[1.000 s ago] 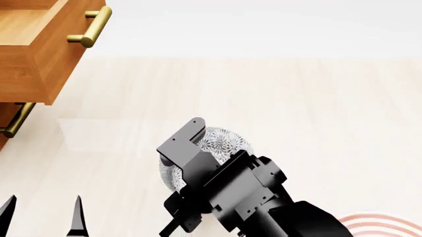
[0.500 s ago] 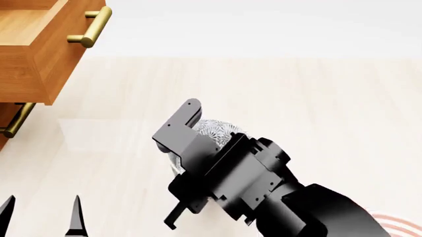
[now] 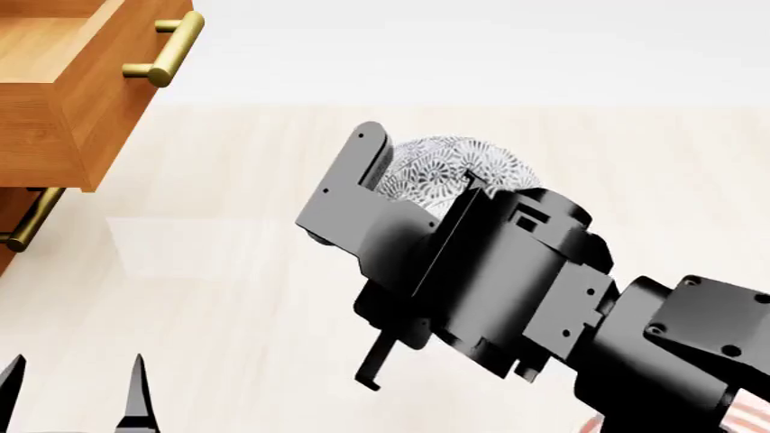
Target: Put the bowl on the plate.
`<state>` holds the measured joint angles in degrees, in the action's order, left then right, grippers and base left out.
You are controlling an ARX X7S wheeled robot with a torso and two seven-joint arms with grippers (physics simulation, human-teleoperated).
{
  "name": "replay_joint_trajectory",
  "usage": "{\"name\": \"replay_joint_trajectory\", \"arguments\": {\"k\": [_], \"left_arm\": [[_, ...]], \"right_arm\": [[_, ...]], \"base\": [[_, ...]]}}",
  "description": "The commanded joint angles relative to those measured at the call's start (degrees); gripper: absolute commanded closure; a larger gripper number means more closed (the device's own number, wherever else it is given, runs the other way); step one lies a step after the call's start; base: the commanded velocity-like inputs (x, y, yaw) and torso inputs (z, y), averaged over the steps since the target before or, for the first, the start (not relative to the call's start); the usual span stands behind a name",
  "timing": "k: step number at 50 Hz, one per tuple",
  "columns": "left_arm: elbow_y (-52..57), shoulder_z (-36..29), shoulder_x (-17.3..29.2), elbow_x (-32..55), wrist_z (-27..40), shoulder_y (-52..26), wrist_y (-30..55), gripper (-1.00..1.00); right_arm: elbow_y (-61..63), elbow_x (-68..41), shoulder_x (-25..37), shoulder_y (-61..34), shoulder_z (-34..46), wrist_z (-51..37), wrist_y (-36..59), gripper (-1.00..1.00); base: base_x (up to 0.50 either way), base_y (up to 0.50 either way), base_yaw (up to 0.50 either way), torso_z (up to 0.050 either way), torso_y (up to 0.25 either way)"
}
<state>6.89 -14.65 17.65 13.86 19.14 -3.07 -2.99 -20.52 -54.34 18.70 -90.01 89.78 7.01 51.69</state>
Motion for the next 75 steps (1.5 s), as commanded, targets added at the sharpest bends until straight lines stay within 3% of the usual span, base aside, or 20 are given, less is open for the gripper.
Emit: {"name": "replay_joint_trajectory", "arguments": {"k": [1, 38, 75], "left_arm": [[-0.6, -0.4, 0.0, 0.0, -0.1, -0.4, -0.2, -1.0], [-0.7, -1.5, 0.7, -0.3, 0.3, -0.8, 0.5, -1.0], [-2.5, -2.1, 0.6, 0.1, 0.2, -1.7, -0.6, -1.0]], "right_arm": [[12.9, -2.4, 6.8, -3.7, -1.4, -7.5, 7.6, 1.0], [38.6, -23.4, 30.2, -0.9, -15.6, -34.4, 13.7, 1.0], [52.4, -33.8, 50.0, 11.3, -18.2, -47.7, 3.2, 1.0]], "base": [[0.0, 0.0, 0.0, 0.0, 0.0], [0.0, 0.0, 0.0, 0.0, 0.0], [0.0, 0.0, 0.0, 0.0, 0.0]]}}
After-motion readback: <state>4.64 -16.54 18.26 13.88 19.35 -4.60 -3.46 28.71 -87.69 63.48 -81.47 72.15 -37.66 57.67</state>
